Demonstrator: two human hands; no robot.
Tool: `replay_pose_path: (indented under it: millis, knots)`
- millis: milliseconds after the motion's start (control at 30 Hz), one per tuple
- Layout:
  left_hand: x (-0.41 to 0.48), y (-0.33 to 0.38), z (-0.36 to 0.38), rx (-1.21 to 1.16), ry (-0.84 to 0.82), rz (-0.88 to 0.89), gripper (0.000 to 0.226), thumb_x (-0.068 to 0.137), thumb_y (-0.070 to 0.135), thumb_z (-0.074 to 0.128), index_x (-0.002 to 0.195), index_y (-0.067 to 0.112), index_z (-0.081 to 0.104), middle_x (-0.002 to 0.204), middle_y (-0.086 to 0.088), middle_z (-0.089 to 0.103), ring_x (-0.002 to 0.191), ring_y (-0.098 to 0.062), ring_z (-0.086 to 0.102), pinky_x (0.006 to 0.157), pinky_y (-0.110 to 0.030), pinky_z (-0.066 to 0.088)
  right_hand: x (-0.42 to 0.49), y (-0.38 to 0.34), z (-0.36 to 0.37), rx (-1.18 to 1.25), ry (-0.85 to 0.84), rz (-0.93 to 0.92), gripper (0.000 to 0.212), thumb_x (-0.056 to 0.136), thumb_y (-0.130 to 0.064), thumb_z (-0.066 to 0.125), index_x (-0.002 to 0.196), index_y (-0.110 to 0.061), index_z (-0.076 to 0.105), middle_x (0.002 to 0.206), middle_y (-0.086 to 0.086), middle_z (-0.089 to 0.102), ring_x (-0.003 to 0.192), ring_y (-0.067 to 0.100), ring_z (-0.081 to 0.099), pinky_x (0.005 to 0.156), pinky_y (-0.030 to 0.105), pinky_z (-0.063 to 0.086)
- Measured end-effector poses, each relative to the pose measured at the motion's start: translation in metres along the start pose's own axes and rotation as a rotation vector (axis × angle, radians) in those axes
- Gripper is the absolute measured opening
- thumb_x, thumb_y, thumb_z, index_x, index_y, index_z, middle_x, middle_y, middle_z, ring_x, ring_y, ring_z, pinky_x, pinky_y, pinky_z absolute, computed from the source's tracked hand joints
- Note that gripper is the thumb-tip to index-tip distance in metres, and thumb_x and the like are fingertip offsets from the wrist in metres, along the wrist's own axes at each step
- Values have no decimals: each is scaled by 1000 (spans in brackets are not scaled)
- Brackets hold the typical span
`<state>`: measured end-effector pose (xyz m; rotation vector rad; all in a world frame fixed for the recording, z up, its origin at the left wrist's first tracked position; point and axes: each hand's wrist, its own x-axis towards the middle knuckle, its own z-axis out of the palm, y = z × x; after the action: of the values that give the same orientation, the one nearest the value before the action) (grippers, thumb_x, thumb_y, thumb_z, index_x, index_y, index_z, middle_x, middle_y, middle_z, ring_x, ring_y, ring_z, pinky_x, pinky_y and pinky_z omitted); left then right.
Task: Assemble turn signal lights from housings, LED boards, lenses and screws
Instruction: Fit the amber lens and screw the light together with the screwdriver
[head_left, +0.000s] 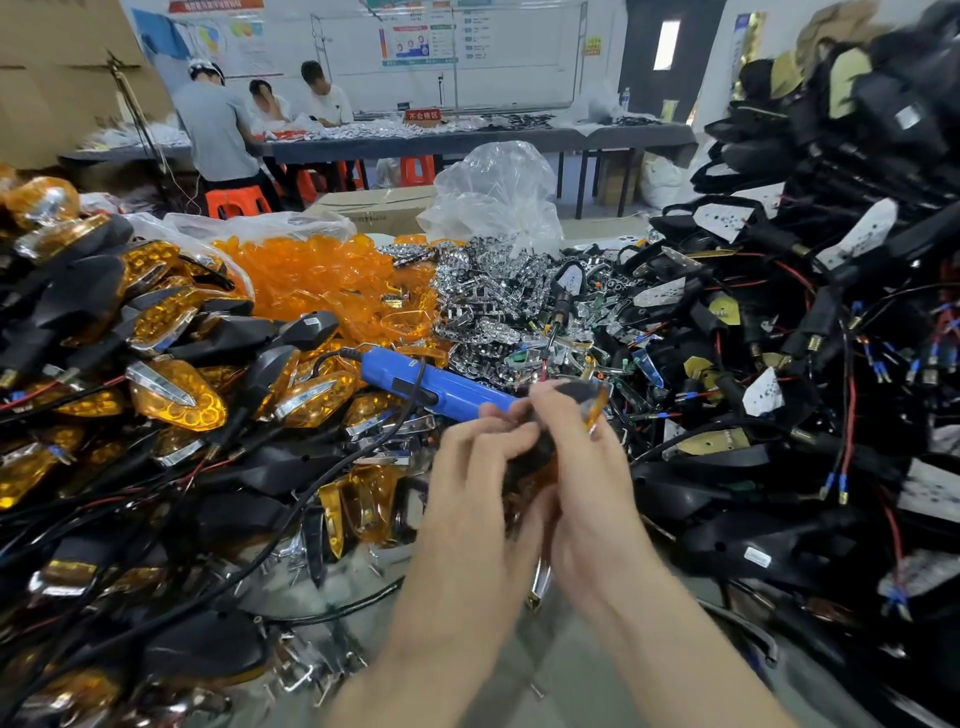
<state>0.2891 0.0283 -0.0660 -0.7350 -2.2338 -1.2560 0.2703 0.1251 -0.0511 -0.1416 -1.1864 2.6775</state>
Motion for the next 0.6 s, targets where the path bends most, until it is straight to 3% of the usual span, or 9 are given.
replay_pose_path:
  millis: [100,167,233,367,500,600]
  knots:
    - [4,-1,-10,-4,-32,40,16,100,35,52,114,35,59,113,22,58,109,-2,59,90,-10,42,3,-18,-7,49,54,6,13,87,-13,67,75,-15,63,75,8,69,67,18,71,58,27,58]
    - [8,-9,-21,-37,27,-77,13,100,38,50,107,41,60,98,22,66,90,-3,64,74,-11,46,4,-31,-13,130,70,-34,15,93,-6,57,80,-14,57,69,3,59,55,14,60,50,26,53]
    - [11,-21,-31,-53,58,-229,13,101,36,50,104,42,60,91,24,69,79,-5,66,71,-22,52,-1,-38,-21,183,53,-49,15,94,-5,55,84,-16,55,70,0,55,55,13,54,46,24,48]
    - [10,-36,-38,156,-83,-381,11,98,33,51,96,39,59,81,17,69,78,-4,66,78,-41,55,-12,-36,-31,175,7,-2,20,86,-14,61,69,-22,66,69,-2,54,53,12,50,43,22,43]
    - [6,-35,-38,402,-328,-364,11,101,35,47,103,40,57,92,20,65,89,-9,62,79,-38,54,-17,-35,-32,156,-56,27,21,85,-28,64,65,-23,66,65,-3,52,49,11,46,39,22,40]
    - [6,-30,-38,380,-397,-270,10,99,35,49,100,39,58,87,20,60,83,0,56,76,-30,51,-18,-34,-35,125,-94,31,16,84,-31,65,70,-22,65,65,-3,53,50,11,47,40,22,40]
